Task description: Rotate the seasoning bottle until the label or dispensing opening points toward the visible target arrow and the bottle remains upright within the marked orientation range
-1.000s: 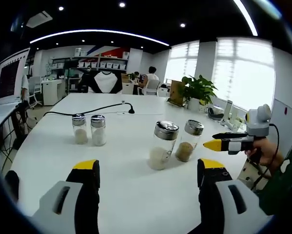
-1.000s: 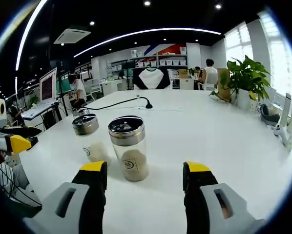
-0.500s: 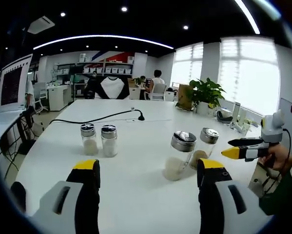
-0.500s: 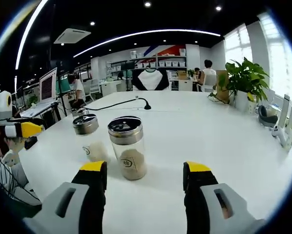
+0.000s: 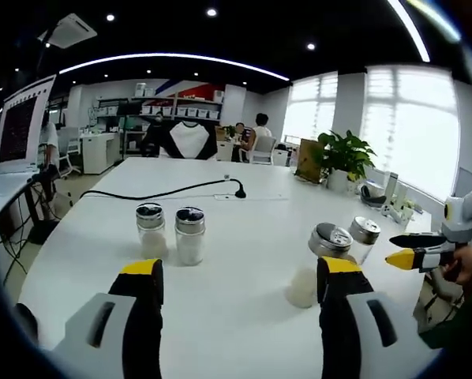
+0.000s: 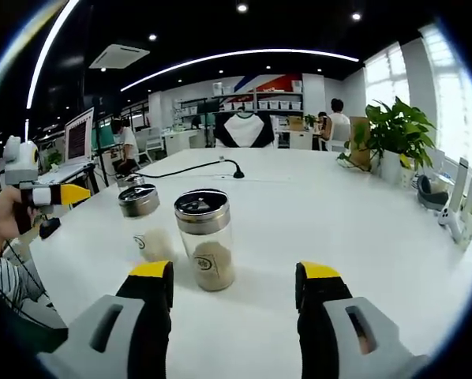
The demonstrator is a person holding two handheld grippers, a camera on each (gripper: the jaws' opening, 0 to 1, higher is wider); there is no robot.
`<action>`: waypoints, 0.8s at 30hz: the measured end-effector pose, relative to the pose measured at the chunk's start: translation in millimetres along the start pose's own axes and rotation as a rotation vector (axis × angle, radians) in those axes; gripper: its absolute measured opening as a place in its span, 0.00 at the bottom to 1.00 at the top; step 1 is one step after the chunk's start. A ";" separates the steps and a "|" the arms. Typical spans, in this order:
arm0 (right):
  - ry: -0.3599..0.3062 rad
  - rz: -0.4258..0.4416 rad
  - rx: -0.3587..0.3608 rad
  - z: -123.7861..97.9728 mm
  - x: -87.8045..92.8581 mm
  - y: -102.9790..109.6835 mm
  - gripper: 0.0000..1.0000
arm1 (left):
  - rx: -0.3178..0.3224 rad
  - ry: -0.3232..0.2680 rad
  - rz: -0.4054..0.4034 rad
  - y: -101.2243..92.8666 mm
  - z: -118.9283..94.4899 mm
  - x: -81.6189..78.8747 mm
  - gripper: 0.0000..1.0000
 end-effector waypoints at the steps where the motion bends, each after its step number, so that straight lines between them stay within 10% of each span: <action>1: 0.001 0.000 0.000 -0.1 0.1 -0.2 0.63 | -0.003 0.003 0.004 2.2 4.2 -1.0 0.84; 24: -0.018 0.008 0.015 -8.9 -8.8 -5.9 0.63 | -0.041 0.082 -0.001 41.6 79.4 0.7 0.76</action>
Point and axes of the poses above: the point that each gripper's makers call its tool centre point, and the gripper's own axes: z roughly forward along the fingers, y roughly to its left, x roughly out of its underside, the point moved 7 cm from there along -z, roughly backward along the fingers, and after that the axes turned 13 degrees about -z, right-handed, at the moved point
